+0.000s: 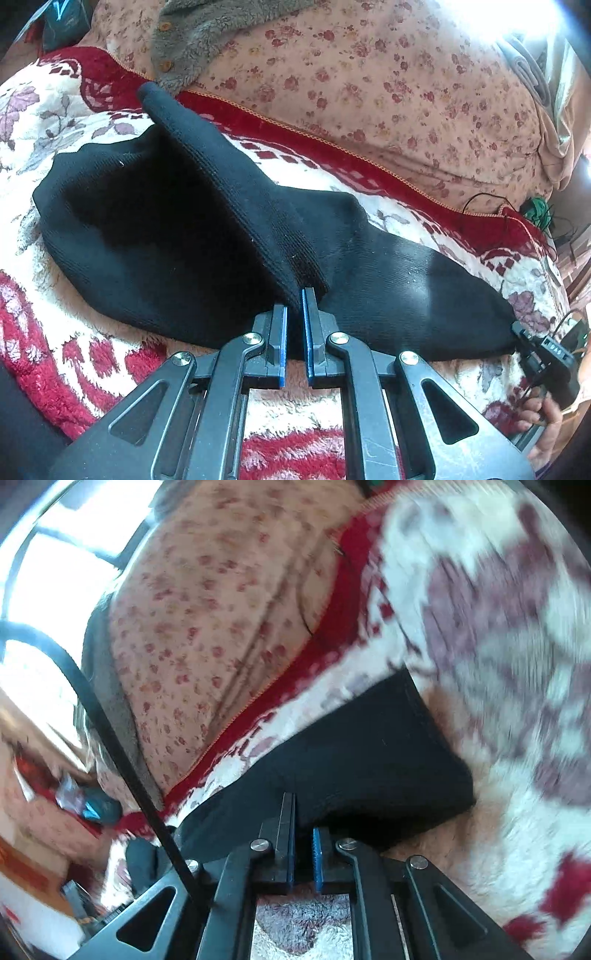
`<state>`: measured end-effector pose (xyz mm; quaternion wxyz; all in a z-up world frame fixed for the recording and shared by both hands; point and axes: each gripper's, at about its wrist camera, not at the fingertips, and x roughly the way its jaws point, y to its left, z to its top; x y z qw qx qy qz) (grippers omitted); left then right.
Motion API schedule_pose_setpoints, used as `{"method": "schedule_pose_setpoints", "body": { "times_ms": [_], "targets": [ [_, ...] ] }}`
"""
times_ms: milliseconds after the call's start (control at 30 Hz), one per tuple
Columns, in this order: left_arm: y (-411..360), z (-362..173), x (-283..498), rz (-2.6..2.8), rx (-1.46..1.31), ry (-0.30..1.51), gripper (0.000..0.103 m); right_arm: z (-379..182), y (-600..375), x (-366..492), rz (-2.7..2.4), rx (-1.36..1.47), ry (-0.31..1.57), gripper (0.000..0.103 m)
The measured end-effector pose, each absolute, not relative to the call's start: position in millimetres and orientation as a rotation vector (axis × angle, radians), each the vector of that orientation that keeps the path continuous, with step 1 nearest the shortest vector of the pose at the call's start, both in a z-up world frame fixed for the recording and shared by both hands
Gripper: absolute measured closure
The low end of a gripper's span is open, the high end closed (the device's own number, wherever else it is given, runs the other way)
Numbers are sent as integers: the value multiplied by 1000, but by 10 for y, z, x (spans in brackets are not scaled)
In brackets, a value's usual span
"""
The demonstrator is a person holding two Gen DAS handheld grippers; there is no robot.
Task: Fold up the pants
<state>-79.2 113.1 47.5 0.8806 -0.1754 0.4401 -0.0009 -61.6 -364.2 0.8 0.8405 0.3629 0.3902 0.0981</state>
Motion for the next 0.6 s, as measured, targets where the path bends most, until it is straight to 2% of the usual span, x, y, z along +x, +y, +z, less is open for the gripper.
{"method": "schedule_pose_setpoints", "body": {
  "times_ms": [133,200,267,400,433,467,500,600],
  "targets": [
    [1225,432,-822,-29,-438,928,95,-45,-3587,-574,167,699,934,93],
    [1321,475,-870,-46,-484,930,93,-22,-3561,-653,186,701,940,82],
    [1419,534,-918,-43,-499,937,82,37,-3492,-706,200,661,958,80],
    [1743,790,-1016,3,-507,875,68,195,-3231,-814,305,591,968,77],
    [1842,859,-1020,12,-528,849,58,219,-3148,-820,340,585,972,72],
    [1920,903,-1008,14,-549,829,42,243,-3051,-809,372,582,975,70],
    [2012,946,-978,16,-577,806,35,257,-2998,-795,389,584,974,69],
    [2225,991,-783,41,-637,785,33,243,-2755,-692,460,620,986,69]
  ]
}}
